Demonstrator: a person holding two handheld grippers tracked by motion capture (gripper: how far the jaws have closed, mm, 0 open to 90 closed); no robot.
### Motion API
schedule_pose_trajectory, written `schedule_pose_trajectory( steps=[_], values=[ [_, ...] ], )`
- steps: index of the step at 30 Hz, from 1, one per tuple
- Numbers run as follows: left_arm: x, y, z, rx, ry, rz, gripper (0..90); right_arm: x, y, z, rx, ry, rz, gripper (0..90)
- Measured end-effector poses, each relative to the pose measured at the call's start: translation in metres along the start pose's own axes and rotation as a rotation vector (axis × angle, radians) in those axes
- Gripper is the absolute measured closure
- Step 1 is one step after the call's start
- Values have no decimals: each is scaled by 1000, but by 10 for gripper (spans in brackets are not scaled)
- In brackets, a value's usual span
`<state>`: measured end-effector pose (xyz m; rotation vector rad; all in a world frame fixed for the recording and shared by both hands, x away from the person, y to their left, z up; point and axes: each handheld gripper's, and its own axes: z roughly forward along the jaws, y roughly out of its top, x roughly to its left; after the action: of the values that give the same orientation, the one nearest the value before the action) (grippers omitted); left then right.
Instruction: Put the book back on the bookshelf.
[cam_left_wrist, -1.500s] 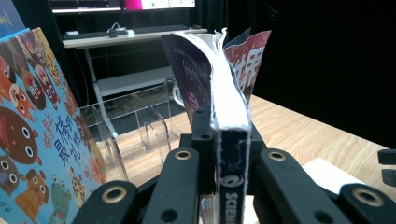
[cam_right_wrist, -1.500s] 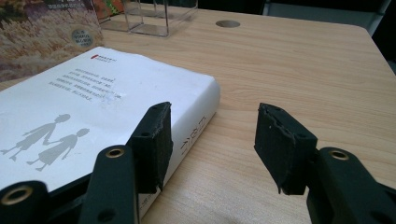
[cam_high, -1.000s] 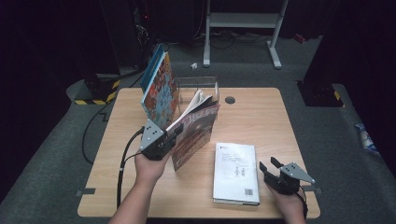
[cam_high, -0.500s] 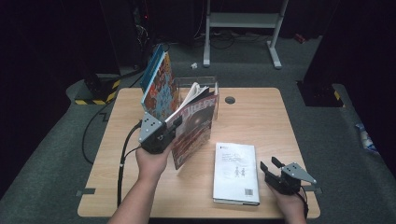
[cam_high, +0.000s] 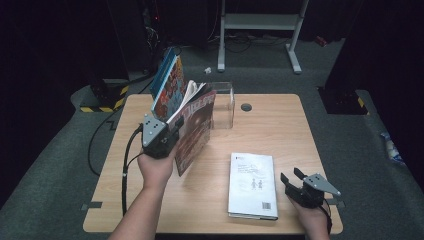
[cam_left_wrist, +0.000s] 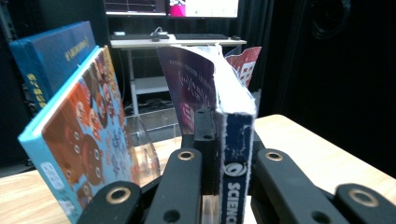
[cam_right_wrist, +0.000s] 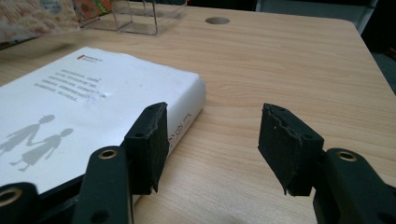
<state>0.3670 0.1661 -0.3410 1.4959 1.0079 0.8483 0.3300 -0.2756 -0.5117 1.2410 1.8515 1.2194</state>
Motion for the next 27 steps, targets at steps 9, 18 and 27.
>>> schedule_pose_trajectory(
  steps=[9, 18, 27],
  values=[
    [1, 16, 4, -30, 41, 3, 842, -8, -1, 5, 75, -29, -1, 427],
    [2, 28, 17, -41, 60, -6, 842, -8, -2, 5, 75, -31, -3, 417],
    [-1, 34, 32, -58, 115, 8, 842, -9, -2, 5, 80, -5, 12, 405]
  ],
)
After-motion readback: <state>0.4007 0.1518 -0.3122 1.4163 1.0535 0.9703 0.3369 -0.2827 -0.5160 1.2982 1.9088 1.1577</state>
